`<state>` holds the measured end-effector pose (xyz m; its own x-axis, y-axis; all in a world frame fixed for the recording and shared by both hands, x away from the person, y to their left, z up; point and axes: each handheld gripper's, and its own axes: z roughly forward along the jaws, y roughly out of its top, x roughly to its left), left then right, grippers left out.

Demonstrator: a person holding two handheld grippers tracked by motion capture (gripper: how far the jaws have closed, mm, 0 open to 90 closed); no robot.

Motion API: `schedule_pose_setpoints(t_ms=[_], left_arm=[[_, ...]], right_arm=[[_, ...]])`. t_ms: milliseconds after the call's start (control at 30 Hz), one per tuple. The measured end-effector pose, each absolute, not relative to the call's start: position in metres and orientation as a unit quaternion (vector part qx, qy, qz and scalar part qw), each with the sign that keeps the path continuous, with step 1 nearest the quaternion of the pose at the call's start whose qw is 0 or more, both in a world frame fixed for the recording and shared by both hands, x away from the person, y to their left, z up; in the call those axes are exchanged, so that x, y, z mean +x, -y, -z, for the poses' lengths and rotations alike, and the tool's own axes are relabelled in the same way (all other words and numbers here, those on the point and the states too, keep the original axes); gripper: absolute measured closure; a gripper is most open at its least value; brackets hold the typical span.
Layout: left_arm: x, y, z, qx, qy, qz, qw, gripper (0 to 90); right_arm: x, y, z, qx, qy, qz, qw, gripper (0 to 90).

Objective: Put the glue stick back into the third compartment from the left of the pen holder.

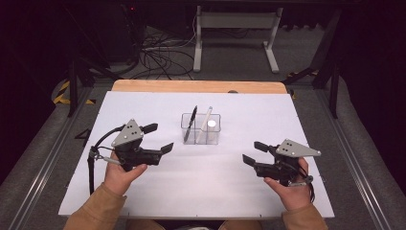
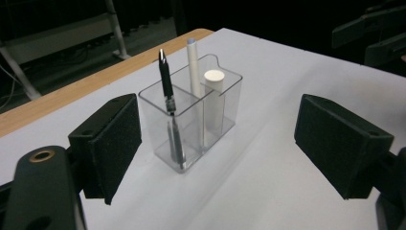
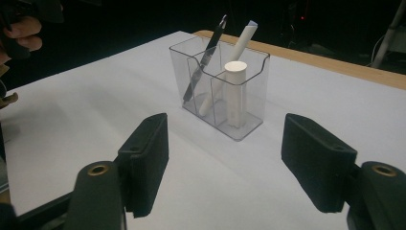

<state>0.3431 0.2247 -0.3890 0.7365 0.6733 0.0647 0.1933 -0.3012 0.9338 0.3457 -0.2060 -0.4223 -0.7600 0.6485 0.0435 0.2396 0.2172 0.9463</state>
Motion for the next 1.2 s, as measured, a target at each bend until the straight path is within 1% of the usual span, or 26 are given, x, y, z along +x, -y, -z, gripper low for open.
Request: schedule_pose_setpoints(t_ms=[200,267,400,500,733,867,967,1067,1200], left_arm=[[0.334,-0.240,0.406,0.775,-0.280,-0.244,0.511,15.8],[0.333,-0.245,0.414,0.780,-0.283,-0.236,0.506,15.2],[0.331,-0.258,0.428,0.773,-0.300,-0.211,0.517,15.0],[0.327,-0.266,0.437,0.769,-0.309,-0.216,0.517,15.0],[0.321,-0.285,0.460,0.752,-0.335,-0.207,0.529,15.0],[0.317,-0.291,0.474,0.753,-0.344,-0.216,0.518,14.9],[0.316,-0.293,0.486,0.755,-0.352,-0.201,0.516,15.0],[0.314,-0.295,0.489,0.753,-0.354,-0.194,0.519,15.2],[0.317,-0.294,0.486,0.750,-0.352,-0.209,0.519,15.2]], right_arm=[[0.346,0.209,0.431,0.294,-0.760,-0.551,0.179,34.0],[0.345,0.209,0.431,0.290,-0.760,-0.554,0.179,34.0],[0.344,0.209,0.431,0.284,-0.760,-0.557,0.178,34.0],[0.343,0.209,0.433,0.282,-0.761,-0.556,0.177,34.0],[0.342,0.210,0.436,0.278,-0.762,-0.558,0.177,34.0],[0.342,0.210,0.439,0.275,-0.763,-0.557,0.177,34.0],[0.345,0.211,0.441,0.278,-0.765,-0.555,0.174,34.0],[0.346,0.213,0.443,0.281,-0.765,-0.553,0.174,34.0],[0.348,0.214,0.445,0.282,-0.764,-0.554,0.174,34.0]])
